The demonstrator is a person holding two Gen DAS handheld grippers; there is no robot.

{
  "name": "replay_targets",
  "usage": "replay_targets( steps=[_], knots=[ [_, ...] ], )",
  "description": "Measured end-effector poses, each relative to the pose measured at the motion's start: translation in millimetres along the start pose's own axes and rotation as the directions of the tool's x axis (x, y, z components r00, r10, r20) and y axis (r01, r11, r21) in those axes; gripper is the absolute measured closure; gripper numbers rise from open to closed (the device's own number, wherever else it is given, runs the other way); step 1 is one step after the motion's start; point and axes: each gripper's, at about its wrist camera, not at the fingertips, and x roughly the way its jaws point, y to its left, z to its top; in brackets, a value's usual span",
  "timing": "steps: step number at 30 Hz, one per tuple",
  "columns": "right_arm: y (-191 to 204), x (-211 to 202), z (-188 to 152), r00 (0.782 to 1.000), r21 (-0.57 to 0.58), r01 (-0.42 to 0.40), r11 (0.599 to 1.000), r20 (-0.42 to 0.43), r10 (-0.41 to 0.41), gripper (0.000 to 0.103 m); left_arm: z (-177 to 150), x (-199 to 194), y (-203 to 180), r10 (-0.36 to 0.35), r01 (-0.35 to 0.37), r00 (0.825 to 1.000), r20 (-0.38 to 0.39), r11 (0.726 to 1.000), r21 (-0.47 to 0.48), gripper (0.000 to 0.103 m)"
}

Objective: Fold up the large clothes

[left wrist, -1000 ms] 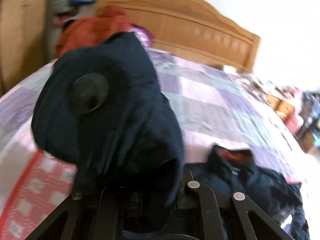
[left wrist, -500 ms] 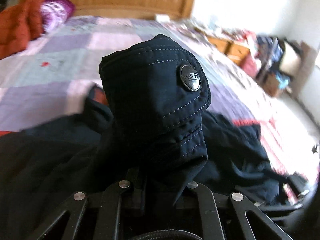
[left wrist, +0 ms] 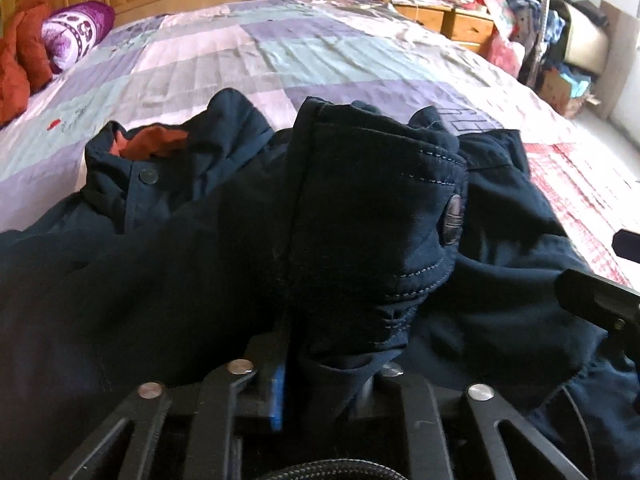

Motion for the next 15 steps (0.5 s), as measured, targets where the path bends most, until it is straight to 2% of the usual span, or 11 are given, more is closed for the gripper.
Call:
replay_targets(
  steps=[1, 3, 5, 8, 11, 13, 15],
  knots=[
    [-2.1, -0.5, 0.8, 1.000, 0.013, -0.009, 1.000, 0.001, 0.009, 0.010, -0.8, -3.8, -1.5, -0.014, 0.014, 1.000, 0.010, 1.000, 0.004, 0.073],
    [-4.4, -2.2, 2.6, 1.000, 0.040, -0.023, 0.999, 0.002, 0.023, 0.010, -2.0, -21.7, -5.4, -0.078, 0.078, 0.995, 0.058, 0.997, 0.014, 0.051],
    [-2.2, -5.7, 7.3, 0.999, 0.055, -0.041, 0.998, 0.004, 0.041, 0.010, -4.7, -39.9, -6.3, -0.147, 0.146, 0.983, 0.111, 0.989, 0.017, 0.046],
    [-0.8, -16.0, 16.2, 0.998, 0.063, -0.055, 0.996, 0.026, 0.054, 0.010, -14.8, -70.3, -1.3, -0.177, 0.175, 0.971, 0.161, 0.984, 0.027, 0.037],
    [0.1, -27.8, 25.4, 0.992, 0.082, -0.120, 0.989, 0.049, 0.116, 0.009, -28.5, -89.9, 21.4, -0.110, 0.110, 0.976, 0.186, 0.994, 0.012, 0.035],
    [7.5, -29.7, 30.1, 0.986, 0.082, -0.165, 0.983, 0.044, 0.162, 0.009, -35.2, -93.7, 45.5, -0.024, 0.027, 0.984, 0.179, 1.000, -0.015, 0.035],
    [21.3, -23.6, 34.7, 0.979, 0.074, -0.205, 0.976, 0.020, 0.205, 0.009, -39.5, -94.1, 74.1, 0.098, -0.091, 0.982, 0.163, 0.995, -0.047, 0.035]
  ],
)
